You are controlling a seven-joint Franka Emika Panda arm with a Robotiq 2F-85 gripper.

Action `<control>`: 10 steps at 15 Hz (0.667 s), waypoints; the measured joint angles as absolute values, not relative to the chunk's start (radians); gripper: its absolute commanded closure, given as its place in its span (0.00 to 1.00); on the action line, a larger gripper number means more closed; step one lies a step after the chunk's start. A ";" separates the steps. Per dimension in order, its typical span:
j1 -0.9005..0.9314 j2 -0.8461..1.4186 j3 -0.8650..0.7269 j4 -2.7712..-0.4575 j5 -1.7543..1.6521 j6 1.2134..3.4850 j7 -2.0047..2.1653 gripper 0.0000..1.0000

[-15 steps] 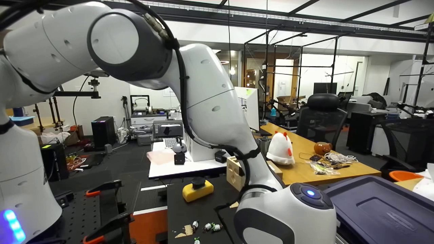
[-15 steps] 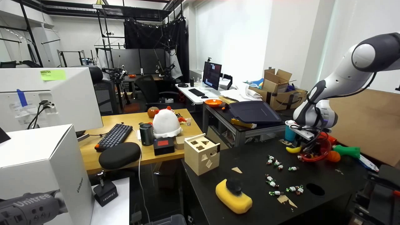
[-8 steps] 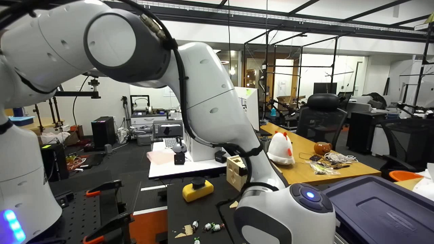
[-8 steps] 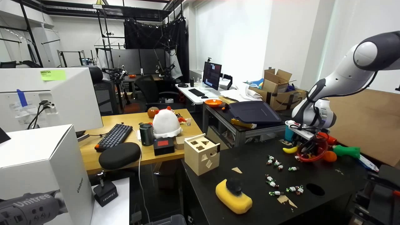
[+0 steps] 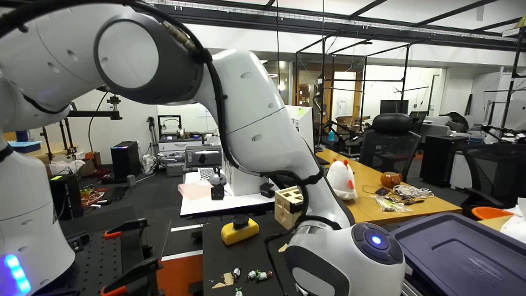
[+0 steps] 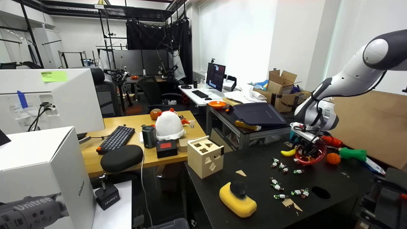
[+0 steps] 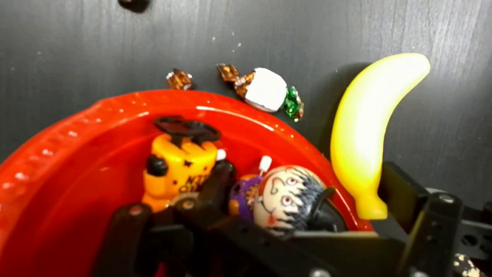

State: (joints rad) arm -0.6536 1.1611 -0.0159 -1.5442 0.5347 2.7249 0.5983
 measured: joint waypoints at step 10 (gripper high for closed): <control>-0.639 1.150 -0.034 -1.537 0.596 2.671 0.501 0.00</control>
